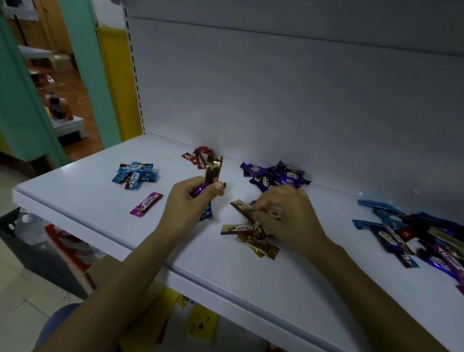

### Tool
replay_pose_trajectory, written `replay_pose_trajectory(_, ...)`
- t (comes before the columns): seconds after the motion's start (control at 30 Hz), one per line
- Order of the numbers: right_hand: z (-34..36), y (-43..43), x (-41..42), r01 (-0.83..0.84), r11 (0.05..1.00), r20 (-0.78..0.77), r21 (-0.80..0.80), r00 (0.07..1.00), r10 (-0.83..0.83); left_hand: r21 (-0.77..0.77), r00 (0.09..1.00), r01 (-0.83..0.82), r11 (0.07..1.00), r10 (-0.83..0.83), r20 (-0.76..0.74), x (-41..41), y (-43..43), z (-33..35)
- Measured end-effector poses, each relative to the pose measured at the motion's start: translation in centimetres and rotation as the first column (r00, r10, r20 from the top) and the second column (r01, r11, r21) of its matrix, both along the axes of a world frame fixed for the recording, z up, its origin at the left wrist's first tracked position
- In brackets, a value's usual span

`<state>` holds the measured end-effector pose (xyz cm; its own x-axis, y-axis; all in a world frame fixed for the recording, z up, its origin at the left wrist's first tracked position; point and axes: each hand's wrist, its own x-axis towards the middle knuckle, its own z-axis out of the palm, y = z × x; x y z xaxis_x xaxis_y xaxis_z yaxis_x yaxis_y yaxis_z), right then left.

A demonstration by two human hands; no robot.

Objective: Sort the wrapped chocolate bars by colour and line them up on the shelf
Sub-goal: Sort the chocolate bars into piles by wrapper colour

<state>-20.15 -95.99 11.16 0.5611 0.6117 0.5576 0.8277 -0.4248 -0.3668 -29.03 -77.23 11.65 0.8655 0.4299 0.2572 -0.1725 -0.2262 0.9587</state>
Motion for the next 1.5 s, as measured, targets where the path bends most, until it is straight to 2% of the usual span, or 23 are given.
replay_pose_trajectory(0.07,-0.7,-0.4,0.1,0.029,0.982,0.095,-0.189,0.995,-0.011,-0.017,1.0,0.009,1.0,-0.01,-0.011,0.2,0.1,-0.2)
replay_pose_trajectory(0.1,-0.7,-0.4,0.2,0.041,0.98,0.094,-0.193,0.995,-0.023,-0.03,1.0,0.017,0.999,-0.017,-0.015,0.3,0.1,-0.2)
replay_pose_trajectory(0.17,-0.2,0.0,0.0,0.074,0.992,0.052,-0.097,0.996,-0.069,-0.041,0.999,0.046,0.998,-0.047,-0.015,0.3,0.2,0.0)
replay_pose_trajectory(0.23,1.1,1.4,-0.3,0.054,0.996,-0.155,0.07,0.987,-0.042,0.008,0.997,0.073,0.997,-0.073,-0.024,0.3,0.4,0.2)
replay_pose_trajectory(0.3,2.7,3.2,-0.7,0.006,0.98,-0.426,0.198,0.901,0.081,0.044,0.993,0.115,0.992,-0.114,-0.033,0.1,0.5,0.2)
replay_pose_trajectory(0.33,3.4,4.1,-0.9,-0.022,0.971,-0.514,0.237,0.845,0.144,0.058,0.99,0.143,0.988,-0.141,-0.032,0.0,0.4,0.3)
replay_pose_trajectory(0.4,4.3,5.6,-1.1,-0.061,0.948,-0.605,0.314,0.757,0.249,0.094,0.984,0.18,0.979,-0.177,-0.03,0.0,0.5,0.3)
replay_pose_trajectory(0.47,5.0,6.7,-1.0,0.0,0.928,-0.666,0.373,0.696,0.268,0.079,0.985,0.172,0.982,-0.169,-0.036,0.1,0.7,0.4)
replay_pose_trajectory(0.57,5.3,7.7,0.3,0.148,0.914,-0.763,0.377,0.609,0.217,-0.058,0.99,0.112,0.992,-0.117,-0.084,0.4,1.5,0.1)
replay_pose_trajectory(0.67,5.3,8.0,1.5,0.193,0.919,-0.811,0.345,0.555,0.188,-0.165,0.996,-0.005,0.986,-0.01,-0.091,0.6,2.0,-0.6)
replay_pose_trajectory(0.73,5.0,7.9,2.0,0.163,0.94,-0.78,0.299,0.61,0.142,-0.196,0.997,-0.057,0.979,0.047,-0.058,0.9,2.3,-1.0)
replay_pose_trajectory(0.8,4.5,7.5,2.2,0.087,0.97,-0.658,0.225,0.748,0.086,-0.222,0.997,-0.072,0.972,0.063,-0.046,1.1,2.5,-1.4)
replay_pose_trajectory(0.87,3.6,6.8,2.3,0.009,0.994,-0.497,0.107,0.866,0.046,-0.235,0.997,-0.065,0.97,0.056,-0.044,1.0,2.6,-1.5)
replay_pose_trajectory(0.93,2.6,5.9,2.1,-0.057,0.994,-0.29,-0.089,0.956,0.029,-0.197,0.999,-0.038,0.98,0.034,-0.023,0.8,2.6,-1.7)
replay_pose_trajectory(1.0,1.6,5.1,2.1,-0.075,0.953,-0.038,-0.292,0.997,0.067,-0.134,1.0,-0.018,0.991,0.017,-0.01,0.6,2.6,-1.8)
replay_pose_trajectory(1.03,1.3,4.8,2.1,-0.08,0.928,0.021,-0.363,0.995,0.094,-0.121,1.0,-0.007,0.993,0.007,-0.002,0.5,2.5,-1.8)
replay_pose_trajectory(1.1,1.2,4.4,2.0,-0.113,0.899,-0.017,-0.422,0.993,0.116,-0.127,1.0,0.015,0.992,-0.015,0.001,0.4,2.4,-1.6)
replay_pose_trajectory(1.2,1.3,4.4,1.8,-0.12,0.921,-0.085,-0.371,0.992,0.096,-0.138,0.999,0.026,0.99,-0.029,-0.018,0.2,2.1,-1.3)
replay_pose_trajectory(1.3,2.0,5.3,1.2,-0.11,0.983,-0.2,-0.144,0.977,0.08,-0.113,0.999,0.047,0.992,-0.049,-0.021,-0.1,2.0,-1.3)
replay_pose_trajectory(1.4,3.1,6.8,0.1,-0.137,0.984,-0.494,0.116,0.851,0.177,-0.087,0.996,0.076,0.993,-0.079,-0.035,-0.4,2.0,-1.2)
replay_pose_trajectory(1.43,3.3,7.2,-0.1,-0.152,0.977,-0.546,0.151,0.811,0.211,-0.073,0.995,0.086,0.994,-0.089,-0.042,-0.3,2.0,-1.2)
replay_pose_trajectory(1.5,3.3,7.9,-0.3,-0.199,0.968,-0.523,0.15,0.815,0.249,-0.031,0.993,0.104,0.994,-0.106,-0.054,-0.4,1.9,-1.2)
